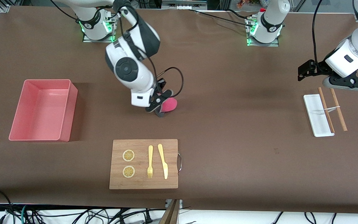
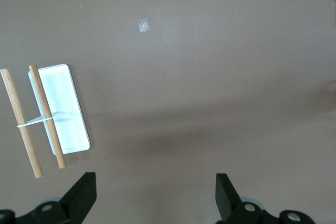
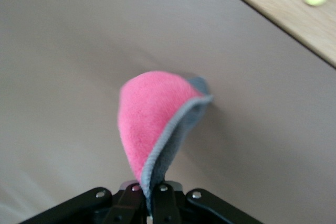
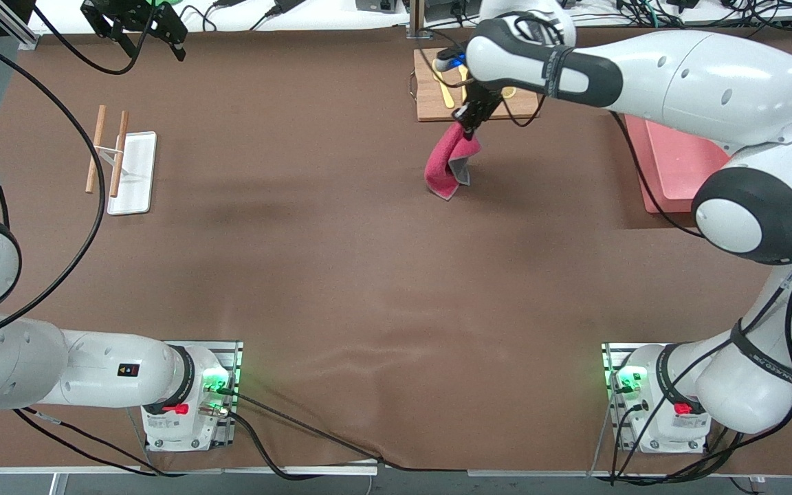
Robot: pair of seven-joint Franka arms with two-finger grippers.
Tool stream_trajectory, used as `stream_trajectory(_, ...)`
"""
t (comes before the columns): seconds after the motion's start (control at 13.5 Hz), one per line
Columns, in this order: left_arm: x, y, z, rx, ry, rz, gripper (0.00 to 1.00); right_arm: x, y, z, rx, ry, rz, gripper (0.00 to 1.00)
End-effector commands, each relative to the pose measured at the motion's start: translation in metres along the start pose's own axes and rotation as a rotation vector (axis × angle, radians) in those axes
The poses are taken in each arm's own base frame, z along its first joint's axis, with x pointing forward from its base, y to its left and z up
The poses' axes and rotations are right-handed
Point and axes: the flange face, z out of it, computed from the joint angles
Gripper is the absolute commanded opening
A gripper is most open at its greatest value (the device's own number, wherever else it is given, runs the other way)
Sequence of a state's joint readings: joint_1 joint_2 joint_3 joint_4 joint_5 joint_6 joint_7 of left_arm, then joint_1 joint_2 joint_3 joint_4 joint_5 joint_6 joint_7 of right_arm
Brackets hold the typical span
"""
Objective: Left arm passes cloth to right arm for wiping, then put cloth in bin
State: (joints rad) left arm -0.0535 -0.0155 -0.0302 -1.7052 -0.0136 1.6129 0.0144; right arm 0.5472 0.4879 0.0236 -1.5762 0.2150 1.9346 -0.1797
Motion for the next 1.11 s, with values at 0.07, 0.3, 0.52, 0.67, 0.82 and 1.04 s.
stream_trajectory(0.07, -0.003, 0.0, -0.001, -0.008, -0.009, 0.014, 1.0, -0.025, 0.091, 0.026, 0.029, -0.041, -0.073, 0.0)
stream_trajectory(0.3, -0.002, 0.0, -0.005, -0.008, -0.003, 0.012, 1.0, -0.054, 0.163, 0.029, -0.009, -0.081, -0.135, 0.0)
stream_trajectory(0.52, -0.002, 0.001, -0.006, -0.008, -0.001, 0.014, 1.0, -0.084, 0.229, 0.02, -0.028, -0.099, -0.22, 0.0)
stream_trajectory(0.67, -0.002, 0.004, -0.006, -0.007, 0.0, 0.018, 1.0, -0.106, 0.268, 0.008, -0.048, -0.109, -0.288, 0.0)
stream_trajectory(0.82, -0.002, 0.004, -0.007, -0.006, 0.003, 0.018, 1.0, -0.124, 0.291, -0.012, -0.074, -0.129, -0.329, 0.0)
stream_trajectory(1.04, -0.001, 0.004, -0.006, -0.007, 0.002, 0.018, 1.0, -0.149, 0.303, -0.058, -0.139, -0.177, -0.371, 0.0)
